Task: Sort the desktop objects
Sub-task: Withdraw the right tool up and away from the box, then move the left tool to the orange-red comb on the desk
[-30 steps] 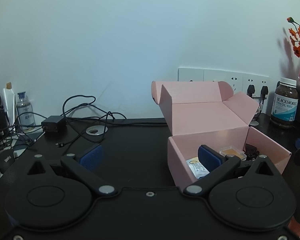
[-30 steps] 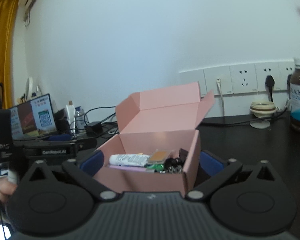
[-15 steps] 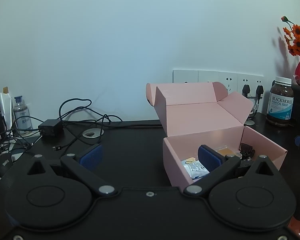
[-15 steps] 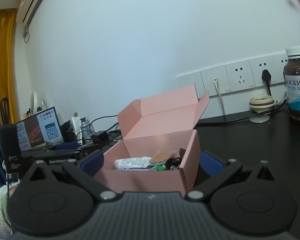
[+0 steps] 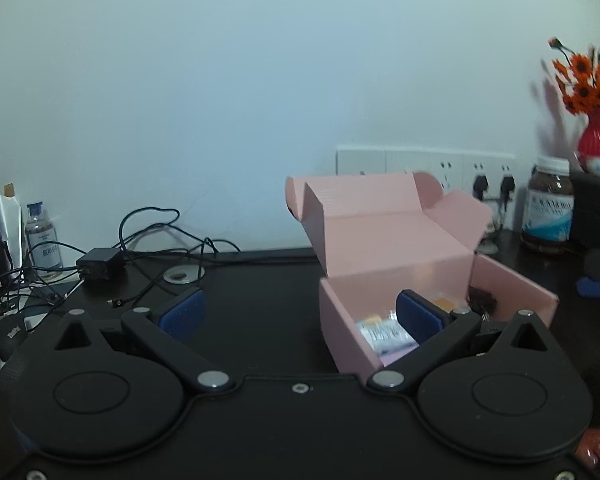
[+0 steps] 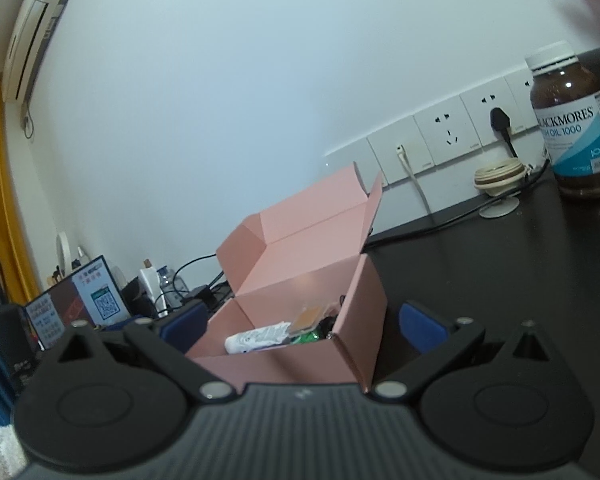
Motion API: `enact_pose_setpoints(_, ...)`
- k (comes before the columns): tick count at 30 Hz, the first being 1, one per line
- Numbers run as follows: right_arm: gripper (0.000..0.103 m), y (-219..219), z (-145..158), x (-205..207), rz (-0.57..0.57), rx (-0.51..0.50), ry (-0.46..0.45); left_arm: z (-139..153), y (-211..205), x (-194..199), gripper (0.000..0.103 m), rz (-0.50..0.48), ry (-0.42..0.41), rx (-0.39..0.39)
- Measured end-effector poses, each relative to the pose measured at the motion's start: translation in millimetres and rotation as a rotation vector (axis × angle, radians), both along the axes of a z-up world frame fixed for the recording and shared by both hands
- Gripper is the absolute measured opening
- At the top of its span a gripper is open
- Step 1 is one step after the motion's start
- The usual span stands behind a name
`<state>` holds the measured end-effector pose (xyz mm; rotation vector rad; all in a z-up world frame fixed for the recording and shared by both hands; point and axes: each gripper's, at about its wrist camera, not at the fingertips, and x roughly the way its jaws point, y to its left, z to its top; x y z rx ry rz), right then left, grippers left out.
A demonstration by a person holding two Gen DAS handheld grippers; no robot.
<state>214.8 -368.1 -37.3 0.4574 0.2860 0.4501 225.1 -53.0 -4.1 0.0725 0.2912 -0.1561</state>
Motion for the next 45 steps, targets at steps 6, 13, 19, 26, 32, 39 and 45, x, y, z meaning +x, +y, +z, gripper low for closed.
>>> enact_pose_setpoints(6,0.102,-2,-1,1,0.015,0.012,0.005,-2,4,-28,0.103,-0.025,0.083,0.013)
enact_pose_setpoints(13,0.102,-2,-1,1,0.031,0.011,0.002,-7,-24,-78,0.103,-0.237,0.131,0.152)
enact_pose_setpoints(19,0.102,-4,-2,0,0.025,0.022,0.006,-10,-59,-99,0.100,-0.360,0.111,0.236)
enact_pose_setpoints(26,0.102,-8,-3,-1,0.013,0.045,0.015,-18,-75,-97,0.090,-0.422,0.142,0.249)
enact_pose_setpoints(32,0.102,-7,-3,1,0.021,0.043,0.021,-30,-78,-94,0.071,-0.428,0.174,0.285)
enact_pose_setpoints(39,0.102,-8,-3,5,0.033,0.043,0.029,-35,-72,-89,0.061,-0.421,0.193,0.253)
enact_pose_setpoints(45,0.102,-8,-4,6,0.033,0.044,0.031,-38,-77,-87,0.054,-0.454,0.226,0.240)
